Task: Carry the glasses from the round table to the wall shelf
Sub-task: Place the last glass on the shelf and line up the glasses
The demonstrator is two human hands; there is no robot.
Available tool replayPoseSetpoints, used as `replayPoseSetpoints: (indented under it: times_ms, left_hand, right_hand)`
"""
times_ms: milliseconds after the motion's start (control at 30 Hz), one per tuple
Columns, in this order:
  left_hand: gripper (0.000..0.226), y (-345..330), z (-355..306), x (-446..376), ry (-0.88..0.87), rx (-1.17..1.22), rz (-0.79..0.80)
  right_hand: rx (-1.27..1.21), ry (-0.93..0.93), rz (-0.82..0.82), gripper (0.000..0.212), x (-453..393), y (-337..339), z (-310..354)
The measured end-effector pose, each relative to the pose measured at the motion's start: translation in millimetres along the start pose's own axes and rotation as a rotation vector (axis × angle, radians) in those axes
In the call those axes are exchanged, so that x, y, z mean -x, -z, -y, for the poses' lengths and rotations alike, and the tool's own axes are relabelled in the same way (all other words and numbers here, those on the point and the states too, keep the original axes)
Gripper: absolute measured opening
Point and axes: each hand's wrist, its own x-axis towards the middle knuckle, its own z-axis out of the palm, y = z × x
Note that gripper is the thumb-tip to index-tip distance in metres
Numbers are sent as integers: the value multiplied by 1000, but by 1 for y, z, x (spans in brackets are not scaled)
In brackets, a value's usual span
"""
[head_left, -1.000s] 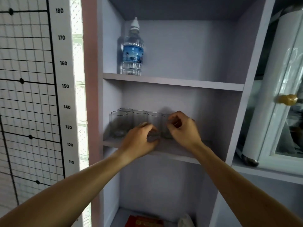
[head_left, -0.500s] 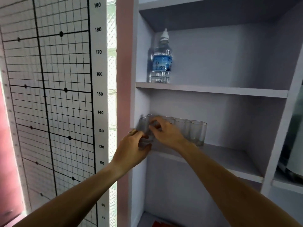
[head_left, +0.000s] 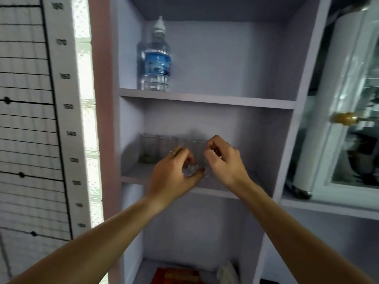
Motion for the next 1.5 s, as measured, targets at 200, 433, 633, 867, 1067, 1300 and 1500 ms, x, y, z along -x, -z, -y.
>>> replayPoseSetpoints:
  times_ms: [200,433,633,867,1067,1300,1500]
  left_hand:
    - [31,-42,-33,-13,34,85,150]
    - [23,-66,-36,-20,79,120,216]
    - [26,-66,-35,-21,111,100,247]
    - [42,-63,-35,-18,130,89,256]
    - [52,-66,-32,-18,133,66,240]
    - [38,-59,-24,-22,99,43,200]
    - [46,-24,18,-26,-47,-253,-114]
  right_hand:
    - [50,-176,-117,9,15,43,-23]
    - [84,-299,-116,4,18,51,-30]
    - [73,-302,-150,20,13,40,-39]
    - [-6,-309,-198,39,9,28,-47]
    - [-31,-318,-197,41,9,23,-47]
    - [-10,-321,-173,45,7,22,-50]
    - [447,-137,-56,64,11,3,-45]
